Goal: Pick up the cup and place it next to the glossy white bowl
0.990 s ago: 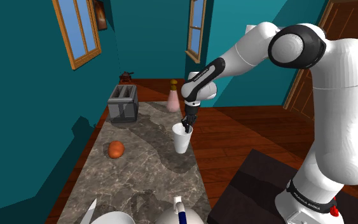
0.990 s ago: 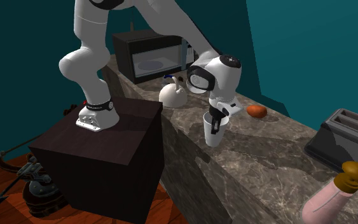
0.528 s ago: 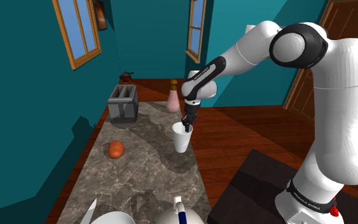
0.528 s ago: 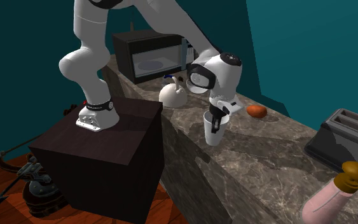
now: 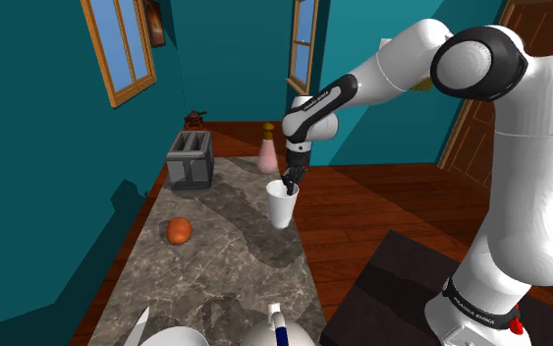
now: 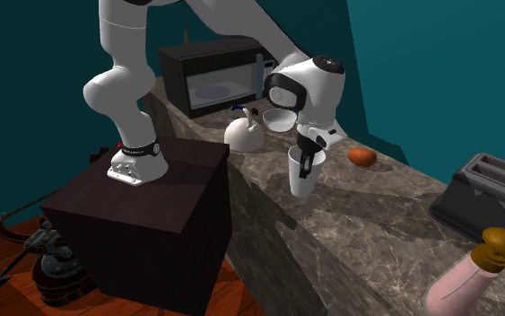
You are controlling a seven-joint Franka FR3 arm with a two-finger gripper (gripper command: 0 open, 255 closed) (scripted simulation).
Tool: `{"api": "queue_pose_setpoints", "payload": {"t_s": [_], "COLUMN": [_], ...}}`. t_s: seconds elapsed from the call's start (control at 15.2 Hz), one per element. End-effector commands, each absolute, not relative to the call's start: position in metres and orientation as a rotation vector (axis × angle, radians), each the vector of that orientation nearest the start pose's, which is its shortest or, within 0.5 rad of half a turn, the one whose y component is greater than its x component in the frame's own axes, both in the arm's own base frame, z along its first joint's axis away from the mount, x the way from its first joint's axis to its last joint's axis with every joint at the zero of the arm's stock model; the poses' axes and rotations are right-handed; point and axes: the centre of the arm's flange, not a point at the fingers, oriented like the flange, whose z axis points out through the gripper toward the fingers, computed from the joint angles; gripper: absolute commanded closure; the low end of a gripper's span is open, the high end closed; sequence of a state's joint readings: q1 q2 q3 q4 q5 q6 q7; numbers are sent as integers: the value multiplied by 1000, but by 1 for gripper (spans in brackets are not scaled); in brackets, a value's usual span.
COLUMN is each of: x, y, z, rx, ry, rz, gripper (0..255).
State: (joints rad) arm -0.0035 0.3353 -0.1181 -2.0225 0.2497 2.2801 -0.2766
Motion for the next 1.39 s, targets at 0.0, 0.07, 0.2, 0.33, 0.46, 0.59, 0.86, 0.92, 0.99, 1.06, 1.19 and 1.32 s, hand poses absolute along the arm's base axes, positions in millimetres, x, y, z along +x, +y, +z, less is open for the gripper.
{"api": "queue_pose_setpoints", "payload": {"t_s": [0.0, 0.07, 0.2, 0.33, 0.46, 0.59, 0.86, 0.92, 0.99, 1.06, 1.19, 1.32], "x": [588, 588, 588, 588, 588, 588, 588, 588, 588, 588, 588, 588], "y": [-65, -65, -65, -65, -65, -65, -65, -65, -65, -65, -65, -65], "z": [290, 295, 306, 316, 327, 338, 359, 364, 369, 375, 385, 396], "rx": [-2985, -2985, -2985, -2985, -2985, -2985, -2985, -2985, -2985, -2985, -2985, -2985], "ry": [15, 15, 15, 15, 15, 15, 15, 15, 15, 15, 15, 15], "rz": [63, 63, 63, 63, 63, 63, 63, 63, 63, 63, 63, 63], "gripper": [255, 255, 255, 255, 255, 255, 255, 255, 255, 255, 255, 255]}}
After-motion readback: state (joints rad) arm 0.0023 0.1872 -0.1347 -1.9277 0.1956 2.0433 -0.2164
